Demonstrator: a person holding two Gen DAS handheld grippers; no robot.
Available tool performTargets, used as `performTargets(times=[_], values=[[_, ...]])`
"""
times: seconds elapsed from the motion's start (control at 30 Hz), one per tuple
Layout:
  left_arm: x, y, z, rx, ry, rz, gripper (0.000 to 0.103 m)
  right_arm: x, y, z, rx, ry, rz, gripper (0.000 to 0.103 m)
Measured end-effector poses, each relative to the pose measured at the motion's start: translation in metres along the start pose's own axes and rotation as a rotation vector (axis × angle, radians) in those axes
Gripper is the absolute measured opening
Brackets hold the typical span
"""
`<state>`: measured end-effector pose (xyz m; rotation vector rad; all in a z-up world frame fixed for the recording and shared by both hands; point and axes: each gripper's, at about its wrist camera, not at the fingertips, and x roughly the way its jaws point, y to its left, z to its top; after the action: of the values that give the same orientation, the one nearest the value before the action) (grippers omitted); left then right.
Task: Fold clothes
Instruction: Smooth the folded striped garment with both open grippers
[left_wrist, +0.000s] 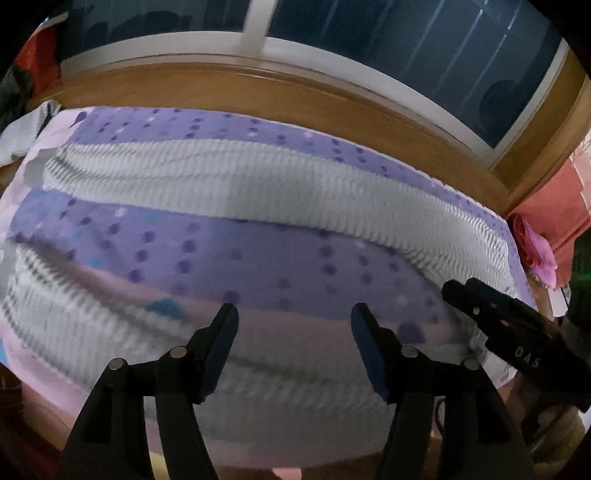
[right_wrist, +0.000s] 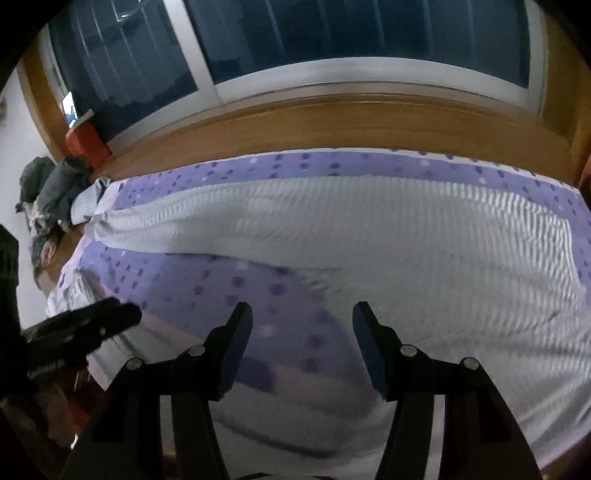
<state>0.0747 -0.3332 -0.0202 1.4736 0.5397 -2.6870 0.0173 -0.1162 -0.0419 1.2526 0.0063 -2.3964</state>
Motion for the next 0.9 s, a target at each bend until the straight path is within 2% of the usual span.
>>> performTargets(times=[0.03,0.1,0.17,0.27,0.37,0.47,0.57,0.63,0.73,0.87,0.9], values=[[-0.004,0.008,0.0,-0.002,0.0,-0.01,0.081,0.001,0.011,-0.002,0.0,0.003,-0.001,0.057],[-0.013,0.02,0.0,0.002,-0.025,-0.046,0.093,0.003,0.031,-0.003,-0.018,0.014,-0.008,0.057],[-0.022,0.028,-0.001,0.011,-0.048,-0.078,0.094,0.003,0.048,-0.001,-0.041,0.007,-0.036,0.057],[-0.021,0.033,0.002,0.052,-0.027,-0.101,0.094,0.008,0.058,0.003,-0.037,0.008,-0.052,0.058],[-0.015,0.038,0.003,0.075,0.014,-0.15,0.096,0.017,0.063,0.004,-0.002,0.018,-0.049,0.058],[-0.01,0.038,0.007,0.117,0.034,-0.148,0.098,0.026,0.065,0.004,0.024,0.026,-0.045,0.058],[0.001,0.035,0.013,0.15,0.089,-0.165,0.101,0.034,0.066,0.006,0.038,0.031,-0.046,0.058],[0.009,0.032,0.021,0.179,0.112,-0.132,0.101,0.039,0.065,0.008,0.046,0.04,-0.043,0.058],[0.015,0.034,0.036,0.246,0.085,-0.049,0.101,0.042,0.06,0.014,0.056,0.026,-0.046,0.058],[0.031,0.043,0.05,0.396,0.062,0.134,0.099,0.045,0.046,0.017,0.046,-0.004,-0.067,0.058],[0.037,0.045,0.051,0.431,0.069,0.186,0.095,0.047,0.042,0.017,0.038,-0.007,-0.071,0.058]])
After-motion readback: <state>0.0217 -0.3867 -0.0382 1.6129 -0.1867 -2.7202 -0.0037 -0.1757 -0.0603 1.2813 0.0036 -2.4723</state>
